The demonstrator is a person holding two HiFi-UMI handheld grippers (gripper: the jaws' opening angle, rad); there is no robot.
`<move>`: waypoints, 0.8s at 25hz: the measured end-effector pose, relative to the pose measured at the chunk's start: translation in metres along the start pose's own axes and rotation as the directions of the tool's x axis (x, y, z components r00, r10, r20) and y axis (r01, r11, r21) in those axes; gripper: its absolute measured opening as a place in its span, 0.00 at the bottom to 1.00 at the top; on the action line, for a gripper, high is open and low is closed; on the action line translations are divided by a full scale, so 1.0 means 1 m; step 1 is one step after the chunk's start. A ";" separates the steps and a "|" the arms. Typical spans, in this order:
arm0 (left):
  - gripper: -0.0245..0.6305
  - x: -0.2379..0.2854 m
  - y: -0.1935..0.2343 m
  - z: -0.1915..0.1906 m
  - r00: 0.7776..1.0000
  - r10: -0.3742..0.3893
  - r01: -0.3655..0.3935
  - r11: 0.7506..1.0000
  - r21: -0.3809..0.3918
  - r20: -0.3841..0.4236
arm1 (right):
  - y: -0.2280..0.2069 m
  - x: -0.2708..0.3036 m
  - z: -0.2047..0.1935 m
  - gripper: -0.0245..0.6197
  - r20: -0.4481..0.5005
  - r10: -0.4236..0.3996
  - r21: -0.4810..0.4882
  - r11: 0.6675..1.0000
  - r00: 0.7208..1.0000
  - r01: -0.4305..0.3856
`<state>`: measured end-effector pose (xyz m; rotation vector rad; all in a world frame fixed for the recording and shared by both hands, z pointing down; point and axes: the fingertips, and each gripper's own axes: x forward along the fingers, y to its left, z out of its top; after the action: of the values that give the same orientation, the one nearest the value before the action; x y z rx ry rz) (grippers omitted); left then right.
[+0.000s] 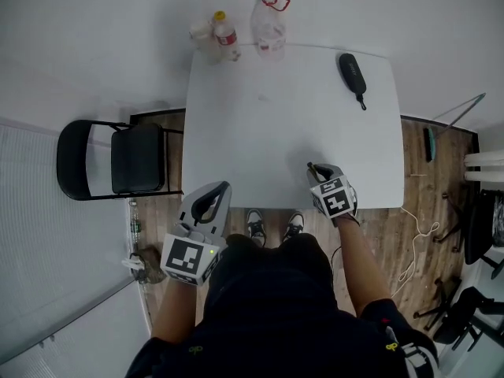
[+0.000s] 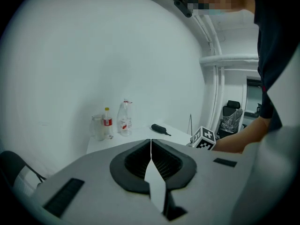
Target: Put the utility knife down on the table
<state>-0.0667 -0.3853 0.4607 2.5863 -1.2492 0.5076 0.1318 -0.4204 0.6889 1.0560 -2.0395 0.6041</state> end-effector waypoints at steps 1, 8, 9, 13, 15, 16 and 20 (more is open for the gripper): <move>0.07 0.001 -0.001 -0.001 1.000 0.004 -0.004 1.000 -0.002 -0.002 | 0.001 0.004 -0.005 0.15 -0.024 0.006 -0.011 1.000 1.000 -0.007; 0.07 0.004 0.003 -0.007 0.999 0.039 -0.039 0.999 -0.015 -0.020 | 0.002 0.027 -0.033 0.15 -0.146 0.011 -0.060 0.998 0.989 -0.020; 0.07 0.004 0.005 -0.008 0.999 0.046 -0.047 0.999 -0.022 -0.024 | 0.003 0.029 -0.035 0.15 -0.156 0.011 -0.063 0.998 0.988 -0.021; 0.07 0.002 0.007 -0.012 0.998 0.054 -0.055 0.998 -0.022 -0.020 | 0.004 0.033 -0.038 0.15 -0.189 0.009 -0.086 0.996 0.982 -0.026; 0.07 0.002 0.008 -0.012 0.998 0.054 -0.055 0.998 -0.026 -0.021 | 0.004 0.034 -0.039 0.15 -0.198 0.011 -0.097 0.995 0.980 -0.030; 0.07 0.001 0.008 -0.012 0.998 0.053 -0.053 0.998 -0.025 -0.022 | 0.004 0.033 -0.039 0.15 -0.198 0.011 -0.099 0.995 0.980 -0.031; 0.07 -0.001 0.007 -0.008 0.999 0.042 -0.042 0.999 -0.028 -0.017 | 0.001 0.020 -0.027 0.16 -0.140 -0.012 -0.087 0.996 0.990 0.000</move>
<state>-0.0744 -0.3858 0.4676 2.5319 -1.2987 0.5144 0.1341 -0.4109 0.7207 0.9423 -1.9213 0.5657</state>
